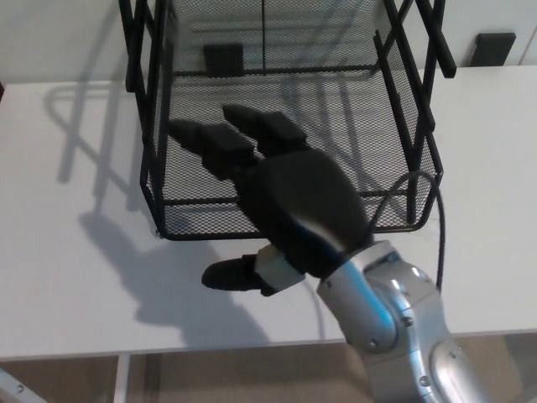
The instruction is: The robot walks towards a file tray kept in the middle of a desk and uses its right hand to grab a tray and pulls it out towards itself
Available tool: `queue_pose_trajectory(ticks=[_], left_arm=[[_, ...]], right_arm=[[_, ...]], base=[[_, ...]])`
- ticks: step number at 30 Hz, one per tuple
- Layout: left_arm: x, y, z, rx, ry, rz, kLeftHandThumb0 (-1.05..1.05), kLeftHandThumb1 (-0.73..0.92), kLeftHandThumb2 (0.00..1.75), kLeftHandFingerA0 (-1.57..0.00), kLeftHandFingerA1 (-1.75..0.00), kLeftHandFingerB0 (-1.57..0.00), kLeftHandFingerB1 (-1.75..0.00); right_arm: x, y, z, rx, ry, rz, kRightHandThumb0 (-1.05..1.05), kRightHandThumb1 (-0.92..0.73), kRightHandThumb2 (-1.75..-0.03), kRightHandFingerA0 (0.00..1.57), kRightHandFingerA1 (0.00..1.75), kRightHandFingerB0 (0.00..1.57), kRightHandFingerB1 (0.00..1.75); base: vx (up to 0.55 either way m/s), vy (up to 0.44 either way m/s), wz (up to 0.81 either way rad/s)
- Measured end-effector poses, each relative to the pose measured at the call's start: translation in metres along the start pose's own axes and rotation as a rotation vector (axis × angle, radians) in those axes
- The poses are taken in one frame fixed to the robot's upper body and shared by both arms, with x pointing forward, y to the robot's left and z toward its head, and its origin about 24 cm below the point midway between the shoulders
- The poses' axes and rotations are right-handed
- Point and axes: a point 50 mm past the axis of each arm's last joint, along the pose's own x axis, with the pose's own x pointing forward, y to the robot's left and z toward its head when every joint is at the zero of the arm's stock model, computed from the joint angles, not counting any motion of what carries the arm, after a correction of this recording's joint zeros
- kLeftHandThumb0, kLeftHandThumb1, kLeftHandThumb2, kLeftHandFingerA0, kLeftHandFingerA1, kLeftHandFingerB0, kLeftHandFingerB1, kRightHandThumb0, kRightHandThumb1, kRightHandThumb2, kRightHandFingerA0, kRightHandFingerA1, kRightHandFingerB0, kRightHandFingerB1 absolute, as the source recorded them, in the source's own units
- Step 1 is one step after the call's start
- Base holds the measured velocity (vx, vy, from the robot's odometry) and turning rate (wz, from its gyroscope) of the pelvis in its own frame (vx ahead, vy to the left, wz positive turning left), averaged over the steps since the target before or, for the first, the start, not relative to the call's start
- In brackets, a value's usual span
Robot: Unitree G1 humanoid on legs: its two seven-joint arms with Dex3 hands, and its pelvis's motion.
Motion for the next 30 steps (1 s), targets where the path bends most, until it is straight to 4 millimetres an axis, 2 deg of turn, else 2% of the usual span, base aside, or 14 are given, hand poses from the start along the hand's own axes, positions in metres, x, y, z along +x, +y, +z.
queue_pose_trajectory(ticks=[2,4,6,8,10,11,13,14,22,23,24,25,28,30], left_arm=[[0.000,0.000,0.000,0.004,0.000,-0.002,-0.55,0.39,0.66,-0.67,-0.77,-0.45,-0.73],[0.000,-0.001,0.000,0.009,0.001,-0.004,-0.56,0.29,0.84,-0.65,-0.77,-0.45,-0.72],[0.000,-0.001,0.000,0.012,0.001,-0.006,-0.55,0.29,0.84,-0.65,-0.77,-0.45,-0.71],[0.000,-0.001,0.001,0.016,0.000,-0.007,-0.55,0.29,0.84,-0.65,-0.77,-0.44,-0.71],[0.000,-0.002,0.001,0.022,-0.001,-0.009,-0.55,0.29,0.84,-0.66,-0.77,-0.45,-0.71],[0.000,-0.002,0.002,0.026,-0.002,-0.010,-0.55,0.29,0.84,-0.67,-0.78,-0.45,-0.71],[0.000,-0.002,0.003,0.034,-0.005,-0.013,-0.54,0.40,0.64,-0.70,-0.75,-0.44,-0.69],[0.000,-0.003,0.003,0.039,-0.007,-0.014,-0.54,0.41,0.63,-0.70,-0.75,-0.44,-0.69],[0.000,-0.003,0.006,0.068,-0.012,-0.018,-0.57,0.41,0.61,-0.71,-0.75,-0.45,-0.68],[0.000,-0.003,0.006,0.072,-0.012,-0.018,-0.57,0.41,0.61,-0.72,-0.75,-0.45,-0.69],[0.000,-0.002,0.006,0.078,-0.011,-0.018,-0.56,0.42,0.62,-0.73,-0.75,-0.46,-0.70],[0.000,-0.002,0.006,0.083,-0.010,-0.018,-0.56,0.42,0.62,-0.73,-0.74,-0.45,-0.69],[-0.001,0.000,0.006,0.103,-0.005,-0.018,-0.55,0.42,0.61,-0.73,-0.73,-0.45,-0.68],[-0.001,0.002,0.005,0.117,-0.002,-0.018,-0.55,0.42,0.61,-0.72,-0.71,-0.44,-0.67]], right_arm=[[0.001,0.004,-0.001,-0.030,0.017,0.016,-0.66,-0.38,-0.53,0.00,0.34,0.15,0.27],[0.001,0.008,-0.002,-0.068,0.037,0.032,-0.66,-0.40,-0.53,0.00,0.36,0.13,0.27],[0.001,0.011,-0.003,-0.100,0.053,0.044,-0.54,-0.31,-0.79,0.00,0.26,0.06,0.33],[0.001,0.014,-0.005,-0.135,0.069,0.054,-0.55,-0.33,-0.80,0.00,0.24,0.05,0.32],[0.001,0.016,-0.007,-0.172,0.085,0.063,-0.74,-0.39,-0.53,0.00,0.27,0.07,0.29],[0.000,0.017,-0.008,-0.192,0.094,0.066,-0.54,-0.32,-0.79,0.00,0.24,0.03,0.31],[0.000,0.018,-0.009,-0.228,0.108,0.070,-0.56,-0.33,-0.79,0.00,0.22,0.02,0.30],[0.000,0.019,-0.010,-0.247,0.115,0.072,-0.83,-0.29,-0.64,0.03,0.29,0.08,0.29],[-0.003,0.024,-0.017,-0.385,0.168,0.087,-0.70,-0.39,-0.55,0.00,0.38,0.09,0.30],[-0.004,0.024,-0.018,-0.400,0.173,0.088,-0.74,-0.32,-0.66,0.03,0.29,0.09,0.31],[-0.004,0.025,-0.018,-0.417,0.179,0.089,-0.53,-0.29,-0.79,0.00,0.27,0.06,0.37],[-0.004,0.025,-0.019,-0.432,0.186,0.090,-0.77,-0.40,-0.59,0.00,0.33,0.11,0.31],[-0.005,0.027,-0.021,-0.479,0.207,0.091,-0.74,-0.34,-0.68,0.03,0.24,0.08,0.31],[-0.006,0.029,-0.022,-0.514,0.222,0.094,-0.77,-0.43,-0.54,0.00,0.39,0.11,0.29]], base=[[0.00,0.000,0.00],[0.00,0.000,0.00],[0.00,0.000,0.00],[0.00,0.000,0.00],[0.00,0.000,0.00],[0.00,0.000,0.00],[0.00,0.000,0.00],[0.00,0.000,0.00],[0.00,0.000,0.00],[0.00,0.000,0.00],[0.00,0.000,0.00],[0.00,0.000,0.00],[0.00,0.000,0.00],[0.00,0.000,0.00]])
